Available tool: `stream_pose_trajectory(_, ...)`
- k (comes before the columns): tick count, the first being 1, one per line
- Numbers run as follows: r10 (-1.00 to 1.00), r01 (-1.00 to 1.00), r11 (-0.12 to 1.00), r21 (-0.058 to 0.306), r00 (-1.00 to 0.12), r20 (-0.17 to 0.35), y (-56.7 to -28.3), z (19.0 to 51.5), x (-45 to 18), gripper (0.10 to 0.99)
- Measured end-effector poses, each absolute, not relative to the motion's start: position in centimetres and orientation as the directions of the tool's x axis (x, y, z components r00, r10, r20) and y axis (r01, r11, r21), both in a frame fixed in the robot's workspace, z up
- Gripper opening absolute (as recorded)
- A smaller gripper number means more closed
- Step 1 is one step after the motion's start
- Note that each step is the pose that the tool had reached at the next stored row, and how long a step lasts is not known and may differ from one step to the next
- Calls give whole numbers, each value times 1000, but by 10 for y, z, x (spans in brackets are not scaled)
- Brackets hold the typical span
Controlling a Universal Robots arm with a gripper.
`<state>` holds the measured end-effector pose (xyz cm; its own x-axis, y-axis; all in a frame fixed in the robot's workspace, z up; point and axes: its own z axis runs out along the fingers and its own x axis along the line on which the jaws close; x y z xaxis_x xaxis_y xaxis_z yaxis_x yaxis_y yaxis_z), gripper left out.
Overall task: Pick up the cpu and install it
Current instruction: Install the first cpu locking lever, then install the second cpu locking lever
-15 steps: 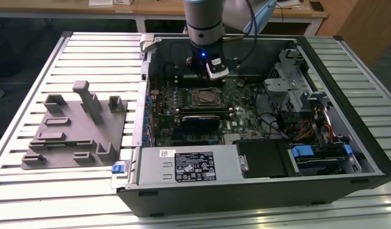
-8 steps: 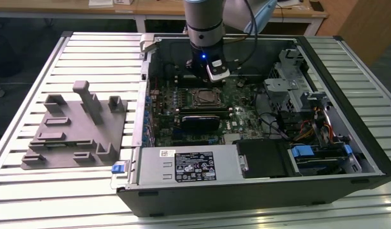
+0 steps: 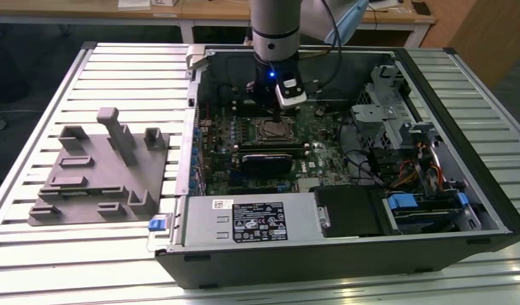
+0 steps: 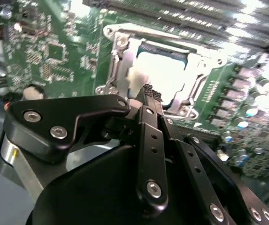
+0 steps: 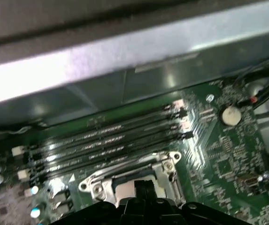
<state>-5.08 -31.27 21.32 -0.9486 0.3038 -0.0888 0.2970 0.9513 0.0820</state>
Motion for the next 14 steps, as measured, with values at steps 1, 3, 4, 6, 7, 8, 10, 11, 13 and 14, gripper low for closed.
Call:
stream_pose_trajectory(1,303,298,952,71,-949,-84,-313,213,-50,106)
stream_pose_trajectory(3,303,299,953,55,-949,-82,-313,213,-49,106)
stream_pose_trajectory(4,303,300,953,51,-949,-84,-313,213,-49,106)
stream_pose_trajectory(6,304,301,953,44,-949,-86,-314,213,-49,106)
stream_pose_trajectory(7,304,301,953,42,-949,-86,-315,213,-49,106)
stream_pose_trajectory(8,304,302,952,40,-949,-87,-316,213,-49,106)
stream_pose_trajectory(10,306,303,952,38,-948,-87,-318,213,-49,106)
stream_pose_trajectory(11,306,304,952,38,-948,-87,-318,213,-49,106)
stream_pose_trajectory(13,306,304,952,37,-948,-87,-318,213,-49,106)
stream_pose_trajectory(14,306,304,952,37,-948,-87,-318,213,-49,106)
